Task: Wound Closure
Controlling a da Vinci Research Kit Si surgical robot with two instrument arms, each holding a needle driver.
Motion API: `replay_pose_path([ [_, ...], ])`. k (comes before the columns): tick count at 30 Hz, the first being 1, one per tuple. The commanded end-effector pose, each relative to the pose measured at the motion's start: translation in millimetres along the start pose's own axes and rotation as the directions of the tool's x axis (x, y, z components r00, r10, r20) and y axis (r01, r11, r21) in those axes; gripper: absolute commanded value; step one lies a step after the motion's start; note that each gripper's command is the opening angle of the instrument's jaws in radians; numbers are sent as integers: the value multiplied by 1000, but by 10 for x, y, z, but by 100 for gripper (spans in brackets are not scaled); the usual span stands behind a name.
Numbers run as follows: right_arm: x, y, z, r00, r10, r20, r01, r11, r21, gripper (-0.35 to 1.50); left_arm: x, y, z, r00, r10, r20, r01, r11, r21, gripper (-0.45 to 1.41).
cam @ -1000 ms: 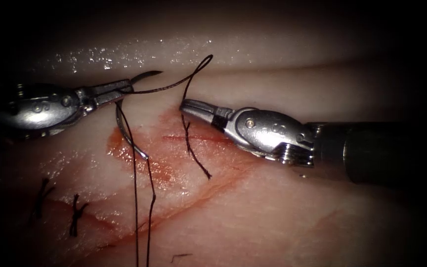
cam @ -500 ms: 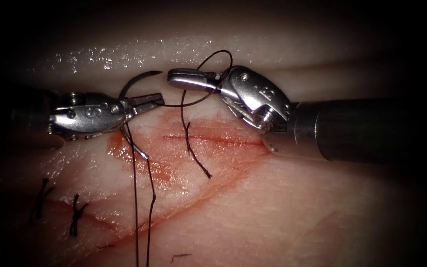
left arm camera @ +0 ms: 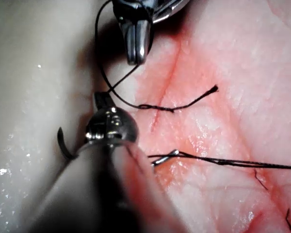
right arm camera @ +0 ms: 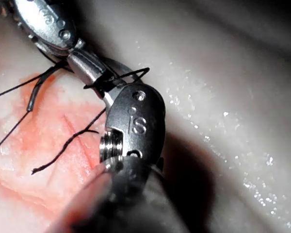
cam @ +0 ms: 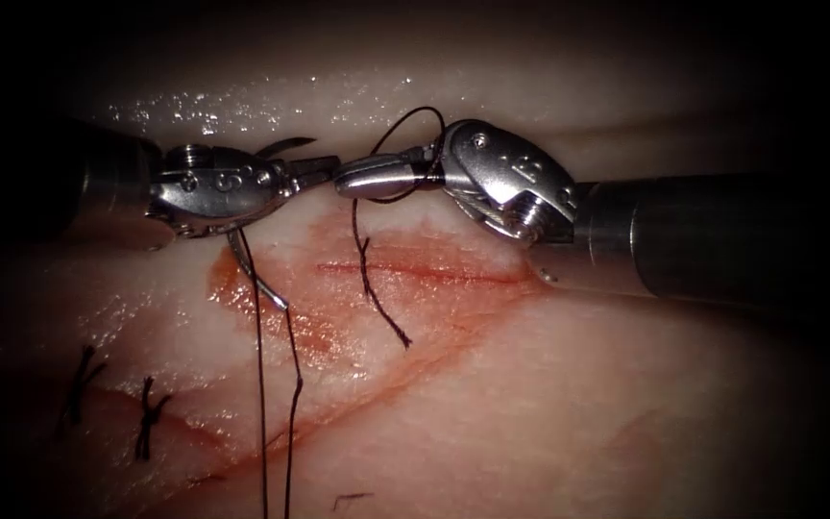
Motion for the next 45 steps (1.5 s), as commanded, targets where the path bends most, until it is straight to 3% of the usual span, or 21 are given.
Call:
replay_pose_path([
  [1,-2,8,6,999,-17,31,16,999,31,-35,0,0,9,1000,0,0,0,1000,0,-45],
  [8,0,-3,21,968,-89,235,29,969,246,-35,0,0,9,1000,1,8,-1,1000,-4,-45],
  [15,3,-22,39,925,-144,351,20,943,332,-35,-4,2,1,1000,-2,10,2,1000,-5,-45],
  [18,3,-28,44,914,-164,370,31,940,339,-33,-5,1,-1,1000,-1,11,1,1000,-5,-45],
  [24,-3,-42,50,886,-199,418,54,941,333,32,-7,2,-6,1000,-5,12,5,1000,-7,-45],
  [37,-42,-67,35,849,-258,461,75,923,378,44,-14,8,-20,1000,-13,17,13,1000,-5,-45],
  [45,-49,-71,27,831,-275,483,72,915,397,44,-16,9,-21,1000,-23,17,24,1000,-5,-45],
])
